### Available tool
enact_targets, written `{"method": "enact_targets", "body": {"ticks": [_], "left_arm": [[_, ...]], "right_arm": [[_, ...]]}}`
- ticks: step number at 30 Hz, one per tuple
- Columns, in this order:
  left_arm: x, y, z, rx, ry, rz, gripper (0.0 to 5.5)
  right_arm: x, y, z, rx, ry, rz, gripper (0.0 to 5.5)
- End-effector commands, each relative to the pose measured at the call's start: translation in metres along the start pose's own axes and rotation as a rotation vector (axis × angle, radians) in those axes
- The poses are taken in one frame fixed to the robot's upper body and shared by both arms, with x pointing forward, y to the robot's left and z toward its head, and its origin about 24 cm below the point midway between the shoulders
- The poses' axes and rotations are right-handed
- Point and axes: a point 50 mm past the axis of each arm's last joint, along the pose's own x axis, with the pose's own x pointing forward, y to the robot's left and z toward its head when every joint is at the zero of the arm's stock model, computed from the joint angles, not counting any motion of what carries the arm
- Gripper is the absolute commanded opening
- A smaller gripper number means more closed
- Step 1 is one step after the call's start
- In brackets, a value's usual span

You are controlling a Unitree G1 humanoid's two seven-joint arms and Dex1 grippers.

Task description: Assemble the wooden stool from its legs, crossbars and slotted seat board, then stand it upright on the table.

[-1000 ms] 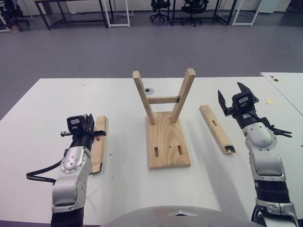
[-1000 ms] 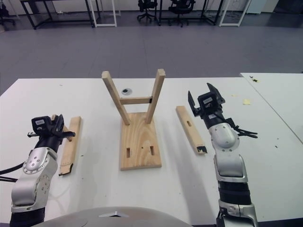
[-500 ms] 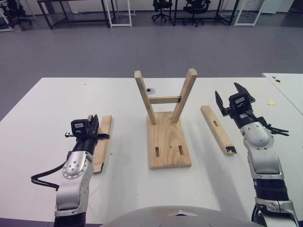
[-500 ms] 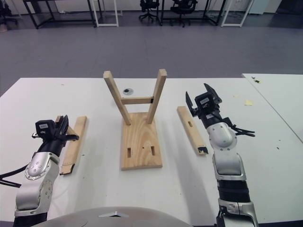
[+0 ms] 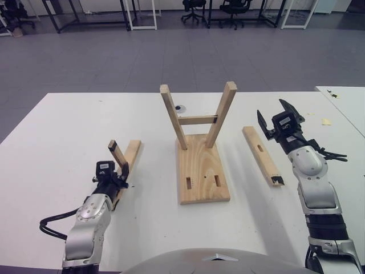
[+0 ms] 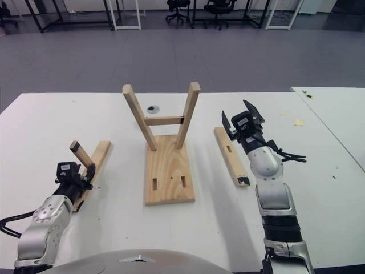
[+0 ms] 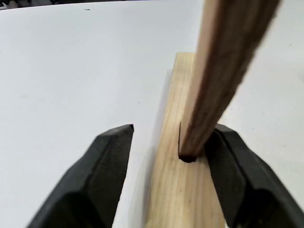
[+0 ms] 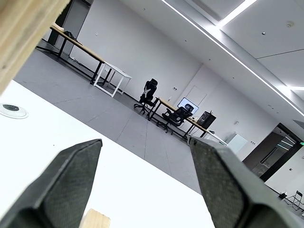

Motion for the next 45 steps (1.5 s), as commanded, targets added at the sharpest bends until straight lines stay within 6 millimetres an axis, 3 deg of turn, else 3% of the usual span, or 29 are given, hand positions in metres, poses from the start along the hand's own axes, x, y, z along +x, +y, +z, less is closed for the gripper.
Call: {"method": "enact_targets", "body": {"ticks": [1,5,11,19,23,25,28,30,32,34,37,41,45], "left_arm": [[-0.021,0.013,0.017,0.085,0.092,-0.106,3.21],[-0.03,0.021,0.01,0.123,0.198,-0.15,3.34],[-0.029,0.008,-0.001,0.095,0.253,-0.199,3.34],[-0.028,0.01,-0.007,0.211,0.283,-0.176,2.08],[-0.028,0.015,-0.017,0.213,0.309,-0.179,2.06],[-0.021,0.02,0.001,0.172,0.207,-0.176,2.06],[-0.013,0.034,0.075,0.093,-0.167,-0.261,2.06],[-0.014,0.04,0.123,0.124,-0.329,-0.306,2.05],[-0.017,0.024,0.173,0.172,-0.48,-0.416,2.05],[-0.02,-0.001,0.199,0.218,-0.555,-0.527,2.05],[-0.02,-0.052,0.218,0.292,-0.614,-0.716,2.05],[-0.023,-0.074,0.218,0.314,-0.624,-0.81,2.05],[-0.027,-0.08,0.216,0.316,-0.632,-0.838,2.05]], "right_arm": [[-0.001,-0.002,0.005,-0.008,-0.018,-0.023,3.4],[-0.003,0.001,0.004,-0.007,-0.012,-0.021,3.4],[0.001,0.001,0.006,-0.004,-0.018,-0.021,3.4],[0.005,0.005,0.008,-0.004,-0.021,-0.015,3.4],[0.006,0.003,0.007,0.049,-0.005,-0.035,3.4],[0.008,-0.006,0.005,0.216,0.031,-0.084,3.4],[0.02,-0.031,0.016,0.465,0.077,-0.121,3.4],[0.036,-0.042,0.058,0.643,-0.052,-0.034,3.4],[0.055,-0.037,0.109,0.819,-0.18,0.126,3.4],[0.067,-0.024,0.146,0.972,-0.245,0.278,3.4],[0.072,0.009,0.206,1.242,-0.31,0.59,3.4],[0.071,0.016,0.214,1.342,-0.258,0.656,3.4],[0.072,0.013,0.211,1.358,-0.207,0.623,3.4]]}}
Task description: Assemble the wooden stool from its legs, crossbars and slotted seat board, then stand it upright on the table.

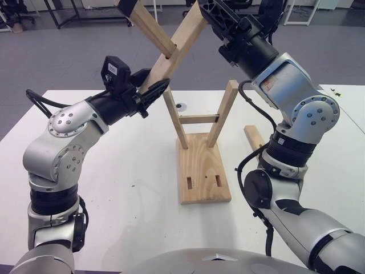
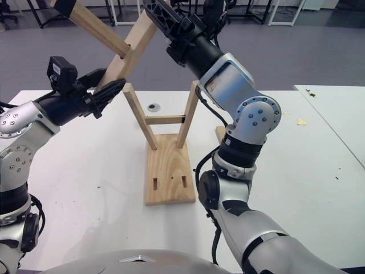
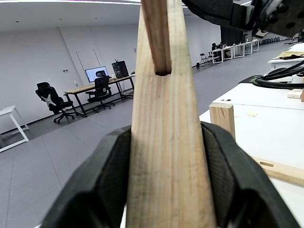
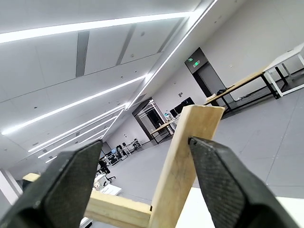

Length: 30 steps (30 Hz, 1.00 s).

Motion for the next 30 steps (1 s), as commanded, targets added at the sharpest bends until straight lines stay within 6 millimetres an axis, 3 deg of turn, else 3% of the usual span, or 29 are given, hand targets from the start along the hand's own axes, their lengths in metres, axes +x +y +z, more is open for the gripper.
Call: {"method": "enact_targets", "body": {"ticks": [1,6,13,18,26,30], "left_arm": [[0.003,-0.016,0.011,0.036,-0.053,-0.088,2.05],[0.004,-0.014,0.015,0.034,-0.108,-0.051,2.04],[0.004,-0.024,0.006,0.068,-0.068,-0.107,2.04],[0.003,-0.023,0.003,0.094,-0.05,-0.123,2.04],[0.002,-0.022,0.0,0.114,-0.029,-0.127,2.04],[0.003,-0.022,-0.002,0.113,-0.018,-0.128,2.04]], "right_arm": [[0.002,-0.002,0.001,0.019,0.024,-0.049,3.4],[-0.006,-0.023,0.005,0.049,-0.024,-0.184,3.4],[-0.005,-0.018,0.015,0.097,-0.065,-0.143,3.4],[-0.01,-0.017,0.015,0.219,-0.017,-0.119,2.49],[-0.022,-0.017,0.014,0.243,0.043,-0.133,1.12],[-0.023,-0.009,0.014,0.232,0.055,-0.105,1.03]]}}
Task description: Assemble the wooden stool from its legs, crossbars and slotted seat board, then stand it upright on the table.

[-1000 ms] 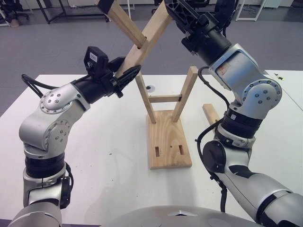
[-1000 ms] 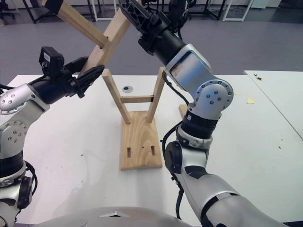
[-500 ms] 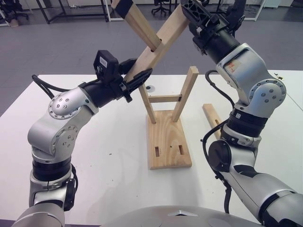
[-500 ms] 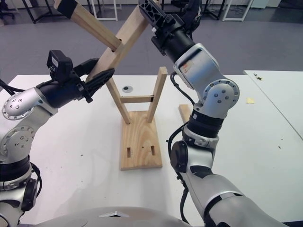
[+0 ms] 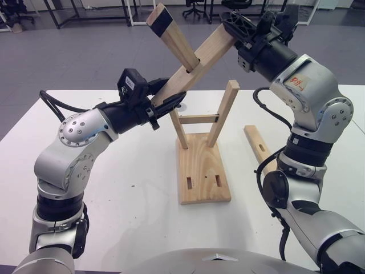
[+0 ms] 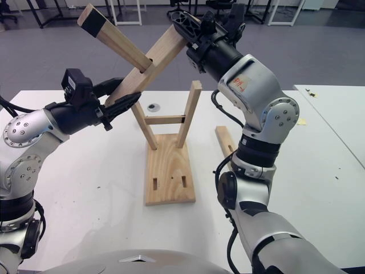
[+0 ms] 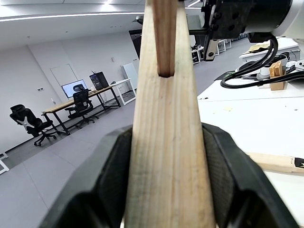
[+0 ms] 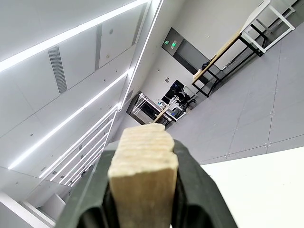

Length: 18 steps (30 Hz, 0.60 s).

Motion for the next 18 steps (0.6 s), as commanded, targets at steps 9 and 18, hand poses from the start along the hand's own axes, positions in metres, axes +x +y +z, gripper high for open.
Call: {"method": "enact_targets", "body": {"ticks": [9,18], "left_arm": [[-0.033,-0.015,-0.032,-0.062,0.208,0.018,3.52],[-0.058,-0.012,-0.07,-0.138,0.273,0.322,4.06]], "right_arm": [[-0.094,-0.033,-0.01,-0.289,-0.055,-0.376,1.03],[-0.138,-0.072,-0.05,-0.45,-0.029,-0.61,1.03]]}}
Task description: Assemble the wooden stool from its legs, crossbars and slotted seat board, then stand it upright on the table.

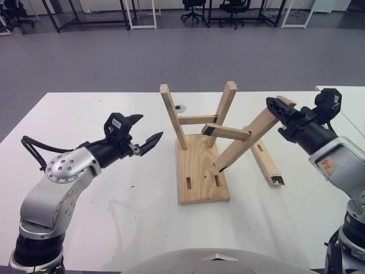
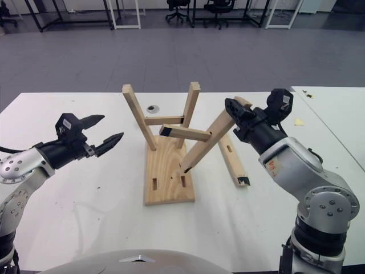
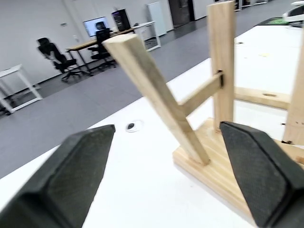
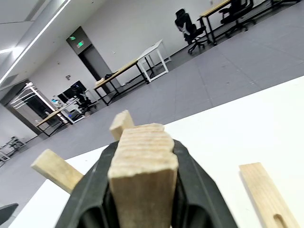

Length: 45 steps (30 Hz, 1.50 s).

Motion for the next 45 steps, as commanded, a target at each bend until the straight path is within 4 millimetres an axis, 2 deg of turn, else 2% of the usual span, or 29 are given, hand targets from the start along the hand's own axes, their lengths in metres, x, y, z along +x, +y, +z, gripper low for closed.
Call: {"method": "enact_targets", "body": {"ticks": [1,5,13,21,26,32,35,39,45], "left_arm": [[0.003,0.002,-0.009,-0.046,-0.004,0.075,4.06],[-0.001,0.011,-0.012,-0.05,0.005,0.124,4.06],[-0.007,0.008,-0.022,-0.079,0.025,0.166,4.06],[-0.007,0.009,-0.023,-0.084,0.026,0.175,4.06],[-0.008,0.011,-0.023,-0.076,0.031,0.174,4.06],[-0.007,0.009,-0.023,-0.073,0.027,0.176,4.06],[-0.006,0.008,-0.023,-0.072,0.028,0.171,4.06],[-0.004,0.007,-0.023,-0.068,0.027,0.175,4.06],[-0.002,0.006,-0.022,-0.051,0.032,0.174,4.06]], "right_arm": [[-0.003,-0.009,-0.027,-0.021,0.044,-0.042,1.03],[-0.011,-0.012,-0.03,0.001,0.048,-0.042,1.03],[-0.014,-0.001,-0.012,0.034,0.054,0.025,1.03],[-0.017,-0.006,-0.027,-0.077,0.092,-0.053,1.03],[-0.023,0.001,-0.026,-0.09,0.102,-0.061,1.03],[-0.02,-0.004,-0.013,-0.124,0.046,-0.125,1.03],[-0.019,0.001,-0.024,-0.176,0.085,-0.12,1.03],[-0.023,0.01,-0.05,-0.306,0.148,-0.086,1.03],[-0.032,-0.002,-0.075,-0.407,0.216,-0.111,1.07]]}}
